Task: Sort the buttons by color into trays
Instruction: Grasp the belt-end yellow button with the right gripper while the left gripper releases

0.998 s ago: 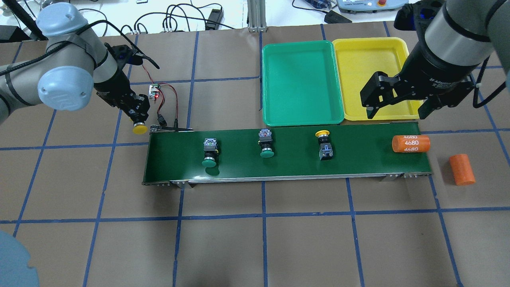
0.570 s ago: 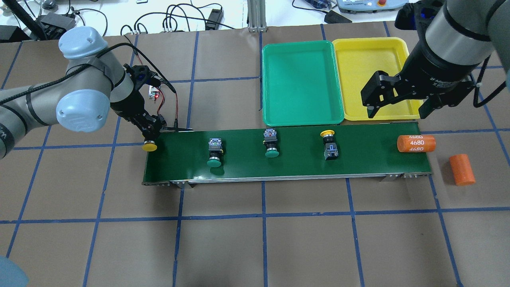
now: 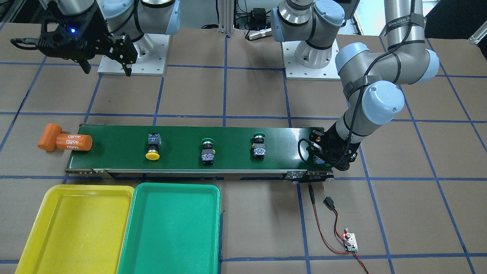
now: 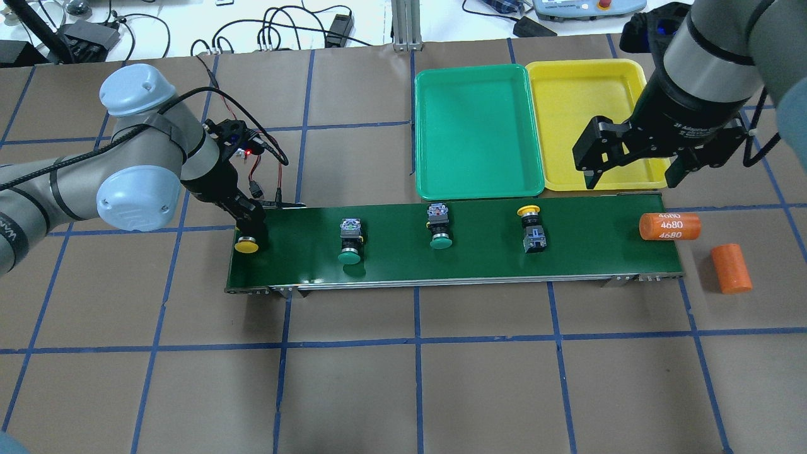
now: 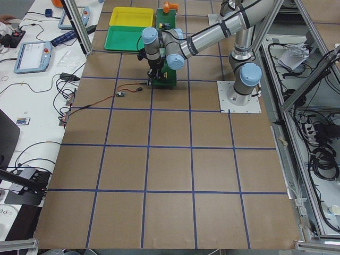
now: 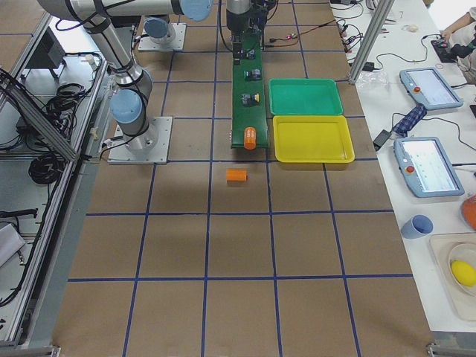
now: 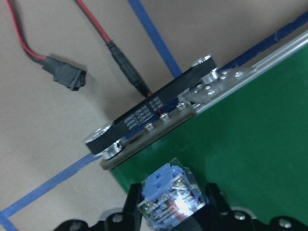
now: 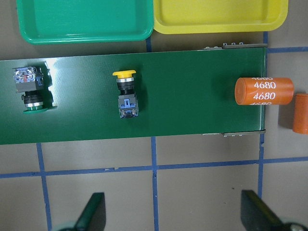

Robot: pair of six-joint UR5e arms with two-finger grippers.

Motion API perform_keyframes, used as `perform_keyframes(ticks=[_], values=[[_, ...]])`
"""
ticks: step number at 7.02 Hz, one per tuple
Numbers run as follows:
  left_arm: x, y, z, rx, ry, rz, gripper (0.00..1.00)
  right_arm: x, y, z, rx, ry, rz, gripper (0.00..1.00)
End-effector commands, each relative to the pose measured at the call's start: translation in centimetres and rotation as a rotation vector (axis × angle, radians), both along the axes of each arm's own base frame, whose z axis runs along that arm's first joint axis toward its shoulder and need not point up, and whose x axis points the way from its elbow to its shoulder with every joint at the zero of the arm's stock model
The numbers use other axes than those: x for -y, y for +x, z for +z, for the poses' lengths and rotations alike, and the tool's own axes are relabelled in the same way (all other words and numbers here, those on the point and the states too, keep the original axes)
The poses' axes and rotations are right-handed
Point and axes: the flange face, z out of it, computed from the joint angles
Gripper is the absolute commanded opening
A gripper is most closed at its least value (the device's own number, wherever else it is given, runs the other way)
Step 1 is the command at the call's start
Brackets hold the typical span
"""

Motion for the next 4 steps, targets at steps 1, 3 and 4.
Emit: perform_keyframes(ticks=[1, 3, 4], values=[[0.2, -0.6, 0.7, -0.021, -0.02, -0.004, 1.0, 5.4, 0.0, -8.3, 0.016, 0.166, 0.002, 1.0], [-0.1, -0.9, 3.9, -0.035, -0.071, 0.028, 1.0, 8.1, -0.1, -12.2, 0.007, 0.181, 0.006, 1.0], [-0.1, -0.6, 7.1, -0.009, -0.114, 0.081, 1.0, 8.9, -0.1, -13.8, 0.007, 0.199, 0.005, 1.0]])
